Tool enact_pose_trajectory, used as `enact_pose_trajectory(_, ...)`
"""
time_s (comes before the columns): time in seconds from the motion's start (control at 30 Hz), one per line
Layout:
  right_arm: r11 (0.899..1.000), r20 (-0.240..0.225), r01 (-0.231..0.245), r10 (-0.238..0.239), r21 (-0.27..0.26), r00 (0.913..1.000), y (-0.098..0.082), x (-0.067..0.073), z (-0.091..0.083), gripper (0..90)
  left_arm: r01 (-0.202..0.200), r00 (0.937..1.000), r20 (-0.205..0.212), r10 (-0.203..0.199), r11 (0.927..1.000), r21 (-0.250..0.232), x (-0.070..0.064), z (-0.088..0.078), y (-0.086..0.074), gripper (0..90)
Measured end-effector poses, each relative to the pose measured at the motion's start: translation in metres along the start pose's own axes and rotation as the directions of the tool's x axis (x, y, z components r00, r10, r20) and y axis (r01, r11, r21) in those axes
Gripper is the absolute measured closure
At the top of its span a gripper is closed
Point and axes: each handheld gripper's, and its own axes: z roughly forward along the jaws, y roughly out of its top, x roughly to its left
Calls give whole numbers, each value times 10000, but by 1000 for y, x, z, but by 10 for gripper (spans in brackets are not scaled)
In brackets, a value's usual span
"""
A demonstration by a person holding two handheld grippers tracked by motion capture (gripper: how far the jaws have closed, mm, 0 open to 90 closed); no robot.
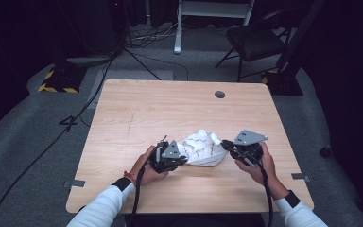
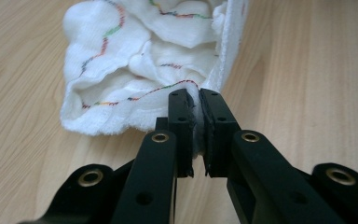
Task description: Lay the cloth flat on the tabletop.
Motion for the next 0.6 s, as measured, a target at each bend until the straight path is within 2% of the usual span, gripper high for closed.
enact_pose_trajectory(0.07,10000,30,-38,38,21,10000,-4,-1,-3,847,-88,9999,88,87,10000,21,-2,1,2,836)
enact_pose_trajectory(0.27,9961,-111,-672,679,570,9976,-40,-3,-20,841,-259,9976,657,238,9992,300,-16,12,7,833)
enact_pose_trajectory(0.4,9937,-148,-751,766,830,9970,-54,-2,-25,842,-401,9950,938,356,9981,459,-25,18,9,822)
enact_pose_trajectory(0.5,9889,-211,-956,986,1134,9949,-66,-3,-27,842,-555,9927,1108,478,9962,667,-29,23,9,789)
enact_pose_trajectory(0.6,9841,-133,-1131,1160,1367,9932,-77,-6,-28,842,-254,9948,1005,178,9969,741,-27,23,7,680)
